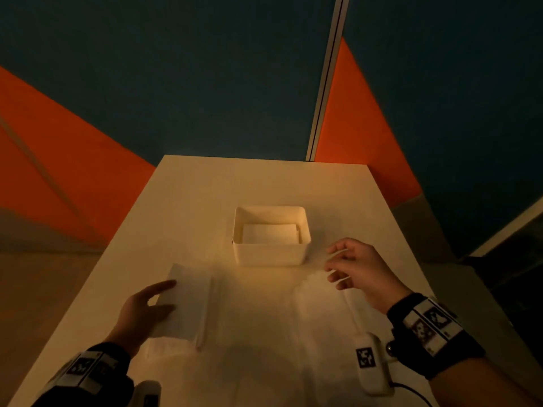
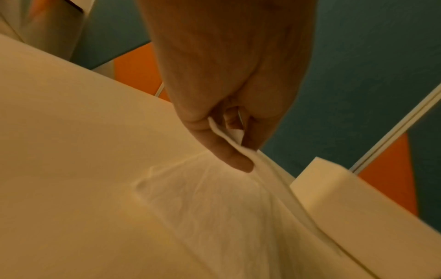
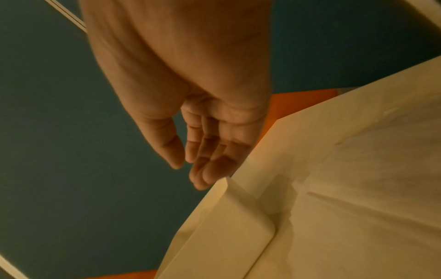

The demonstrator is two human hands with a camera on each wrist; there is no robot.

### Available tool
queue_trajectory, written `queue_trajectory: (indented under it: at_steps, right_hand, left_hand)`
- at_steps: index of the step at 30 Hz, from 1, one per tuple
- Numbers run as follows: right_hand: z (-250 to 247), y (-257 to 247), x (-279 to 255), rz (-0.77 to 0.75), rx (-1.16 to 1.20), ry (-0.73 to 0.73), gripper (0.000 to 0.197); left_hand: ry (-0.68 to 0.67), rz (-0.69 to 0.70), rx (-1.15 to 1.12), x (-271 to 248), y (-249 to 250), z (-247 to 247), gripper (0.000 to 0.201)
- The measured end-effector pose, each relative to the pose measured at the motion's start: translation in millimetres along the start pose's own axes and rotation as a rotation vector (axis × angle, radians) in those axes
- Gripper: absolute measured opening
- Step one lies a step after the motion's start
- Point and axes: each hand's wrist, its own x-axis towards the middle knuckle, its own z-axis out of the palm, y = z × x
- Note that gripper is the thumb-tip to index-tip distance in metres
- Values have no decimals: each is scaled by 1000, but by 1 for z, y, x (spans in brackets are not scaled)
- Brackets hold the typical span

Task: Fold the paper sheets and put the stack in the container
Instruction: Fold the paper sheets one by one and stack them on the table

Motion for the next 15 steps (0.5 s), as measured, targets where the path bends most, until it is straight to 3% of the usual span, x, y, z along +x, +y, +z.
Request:
queue_trajectory:
  at_steps: [10, 13, 15]
  right_hand:
    - [-29, 21, 15, 24, -67, 141, 16]
    - [-48, 38, 31, 45, -329, 242, 15]
    - [-60, 47, 40, 91, -616, 221, 14]
  left_hand:
    - [60, 184, 677, 24, -34, 15, 41]
    - [105, 162, 871, 30, -38, 13, 39]
    - [116, 122, 936, 30, -37, 13, 41]
